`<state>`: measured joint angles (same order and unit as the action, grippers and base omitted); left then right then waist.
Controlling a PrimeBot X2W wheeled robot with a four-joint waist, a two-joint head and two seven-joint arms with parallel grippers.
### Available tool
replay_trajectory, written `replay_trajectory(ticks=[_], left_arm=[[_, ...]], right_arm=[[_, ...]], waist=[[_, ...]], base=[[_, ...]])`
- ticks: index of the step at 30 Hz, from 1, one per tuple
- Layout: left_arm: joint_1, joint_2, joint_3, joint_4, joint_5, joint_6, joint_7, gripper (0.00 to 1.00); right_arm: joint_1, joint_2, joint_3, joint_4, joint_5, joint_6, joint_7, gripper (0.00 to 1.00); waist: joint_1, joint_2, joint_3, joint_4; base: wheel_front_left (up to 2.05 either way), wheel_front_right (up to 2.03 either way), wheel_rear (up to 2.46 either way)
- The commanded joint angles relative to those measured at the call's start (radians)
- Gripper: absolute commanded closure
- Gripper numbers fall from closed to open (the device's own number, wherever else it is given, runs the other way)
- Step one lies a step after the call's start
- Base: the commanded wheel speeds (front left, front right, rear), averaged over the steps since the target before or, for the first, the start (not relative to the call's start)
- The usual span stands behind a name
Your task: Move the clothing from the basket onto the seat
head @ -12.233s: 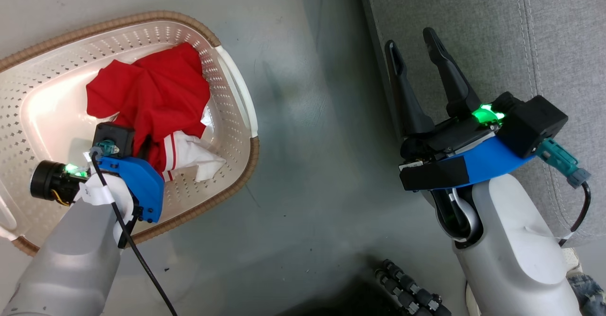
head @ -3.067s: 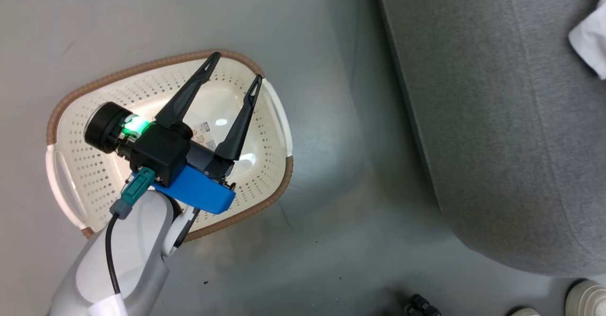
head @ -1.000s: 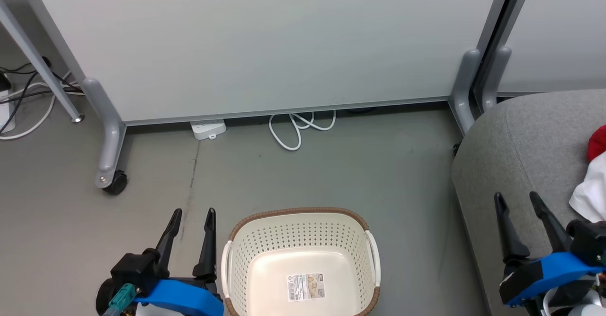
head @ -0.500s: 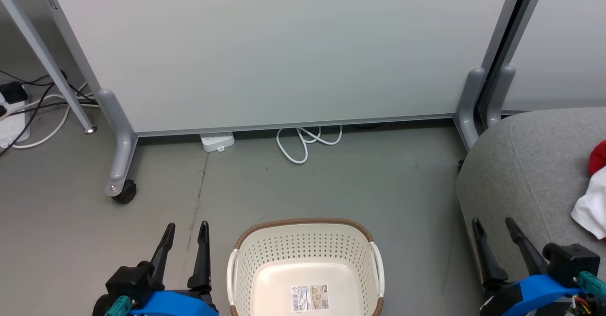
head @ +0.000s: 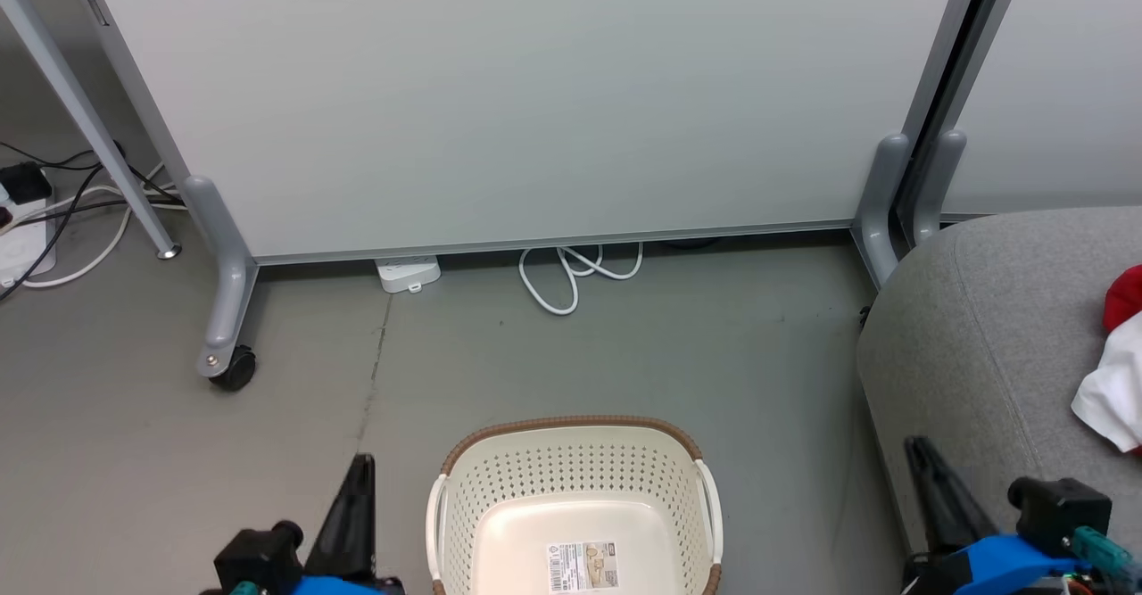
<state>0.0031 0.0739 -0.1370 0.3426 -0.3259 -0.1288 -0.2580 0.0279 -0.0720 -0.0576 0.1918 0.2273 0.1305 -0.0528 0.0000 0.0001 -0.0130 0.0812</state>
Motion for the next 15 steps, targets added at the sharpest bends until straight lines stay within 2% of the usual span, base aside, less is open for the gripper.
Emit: replay_trajectory(ticks=[1, 7, 15], left_arm=[[0.009, -0.002, -0.001, 0.013, -0.004, 0.0, 0.002, 1.0], [0.039, -0.009, -0.004, 0.057, -0.004, 0.0, 0.002, 1.0], [0.023, -0.008, 0.021, 0.041, -0.145, 0.0, 0.039, 1.0]], right_arm=[[0.002, 0.002, 0.0, 0.016, 0.005, 0.0, 0.001, 1.0], [0.011, 0.007, 0.002, 0.062, 0.007, 0.0, 0.001, 1.0], [-0.007, 0.008, -0.006, 0.063, 0.155, 0.0, 0.02, 1.0]], waist=[[0.0, -0.0001, 0.0, 0.0], [0.0, -0.0001, 0.0, -0.001], [0.0, -0.0001, 0.001, -0.006]], base=[[0.0, 0.0, 0.0], [0.0, 0.0, 0.0], [0.0, 0.0, 0.0]])
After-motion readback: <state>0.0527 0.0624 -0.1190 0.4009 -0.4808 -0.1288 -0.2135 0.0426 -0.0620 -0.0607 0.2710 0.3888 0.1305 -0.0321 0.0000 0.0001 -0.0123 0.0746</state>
